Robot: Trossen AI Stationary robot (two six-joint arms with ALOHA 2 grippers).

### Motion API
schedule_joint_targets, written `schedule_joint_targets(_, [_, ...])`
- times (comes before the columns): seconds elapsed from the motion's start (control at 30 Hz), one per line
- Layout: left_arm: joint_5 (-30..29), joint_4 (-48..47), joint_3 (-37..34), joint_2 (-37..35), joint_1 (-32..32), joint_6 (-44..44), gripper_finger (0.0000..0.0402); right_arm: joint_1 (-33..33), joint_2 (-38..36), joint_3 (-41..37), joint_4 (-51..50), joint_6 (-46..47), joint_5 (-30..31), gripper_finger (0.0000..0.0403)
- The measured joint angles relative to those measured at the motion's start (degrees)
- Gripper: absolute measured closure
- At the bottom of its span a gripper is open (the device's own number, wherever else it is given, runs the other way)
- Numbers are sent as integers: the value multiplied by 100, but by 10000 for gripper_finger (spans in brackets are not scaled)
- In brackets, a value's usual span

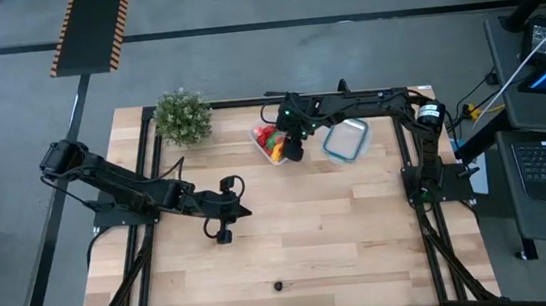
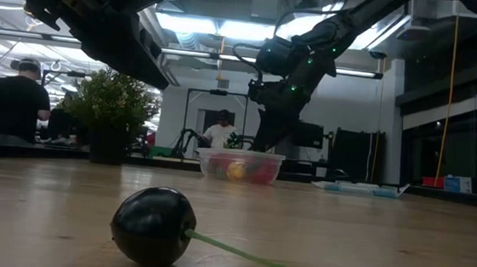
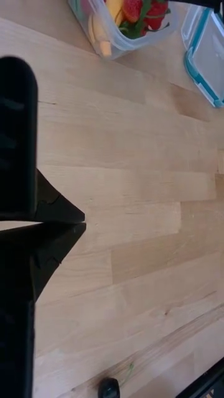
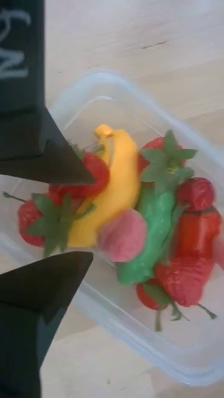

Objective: Pick and placing Produce into tupperware
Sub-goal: Put the black cherry into the transparent container

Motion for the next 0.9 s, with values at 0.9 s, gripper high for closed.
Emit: schedule_joint_targets(0.9, [-127, 0, 0, 0, 2, 39, 364, 235, -916, -2, 58, -95, -11, 228])
